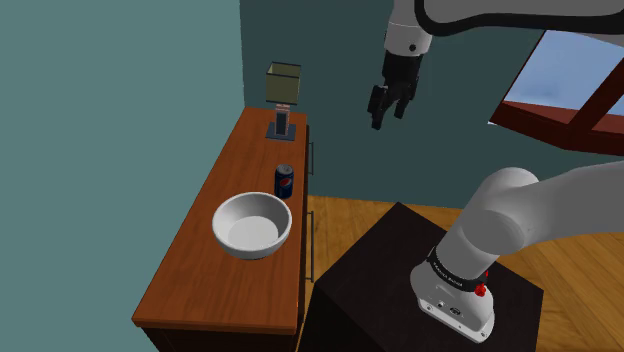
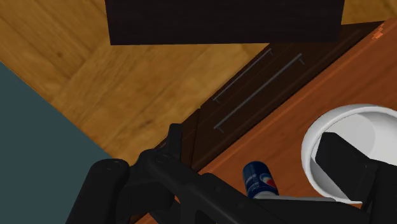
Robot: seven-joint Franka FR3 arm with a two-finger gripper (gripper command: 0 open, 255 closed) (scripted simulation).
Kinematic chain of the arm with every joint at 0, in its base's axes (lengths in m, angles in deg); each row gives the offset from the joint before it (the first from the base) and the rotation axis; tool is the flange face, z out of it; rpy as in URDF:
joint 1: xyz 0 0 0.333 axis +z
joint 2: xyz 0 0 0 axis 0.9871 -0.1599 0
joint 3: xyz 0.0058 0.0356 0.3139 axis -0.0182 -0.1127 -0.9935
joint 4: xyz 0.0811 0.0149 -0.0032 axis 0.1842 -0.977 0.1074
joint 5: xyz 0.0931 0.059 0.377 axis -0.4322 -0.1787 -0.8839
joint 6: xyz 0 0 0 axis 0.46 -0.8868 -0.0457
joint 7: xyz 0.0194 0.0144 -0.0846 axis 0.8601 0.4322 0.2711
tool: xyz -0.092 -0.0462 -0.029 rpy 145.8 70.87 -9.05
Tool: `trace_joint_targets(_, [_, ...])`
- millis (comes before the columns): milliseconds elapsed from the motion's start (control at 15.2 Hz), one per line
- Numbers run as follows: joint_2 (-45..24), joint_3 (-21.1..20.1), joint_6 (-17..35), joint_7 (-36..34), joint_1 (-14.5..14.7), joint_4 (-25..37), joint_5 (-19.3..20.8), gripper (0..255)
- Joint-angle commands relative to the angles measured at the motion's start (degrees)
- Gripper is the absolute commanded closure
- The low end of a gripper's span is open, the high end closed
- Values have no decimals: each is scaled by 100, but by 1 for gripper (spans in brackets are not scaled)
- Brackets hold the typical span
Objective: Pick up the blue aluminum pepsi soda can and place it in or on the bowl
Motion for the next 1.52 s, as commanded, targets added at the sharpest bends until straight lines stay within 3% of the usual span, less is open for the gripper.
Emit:
trace_joint_targets(0, [0, 0, 0, 0, 0, 0, 0, 0])
trace_joint_targets(726, [-1930, -329, 2146, -546, 17, -116, -221, 0])
trace_joint_targets(1452, [-4350, -581, 3773, -1132, 8, 777, -69, 0])
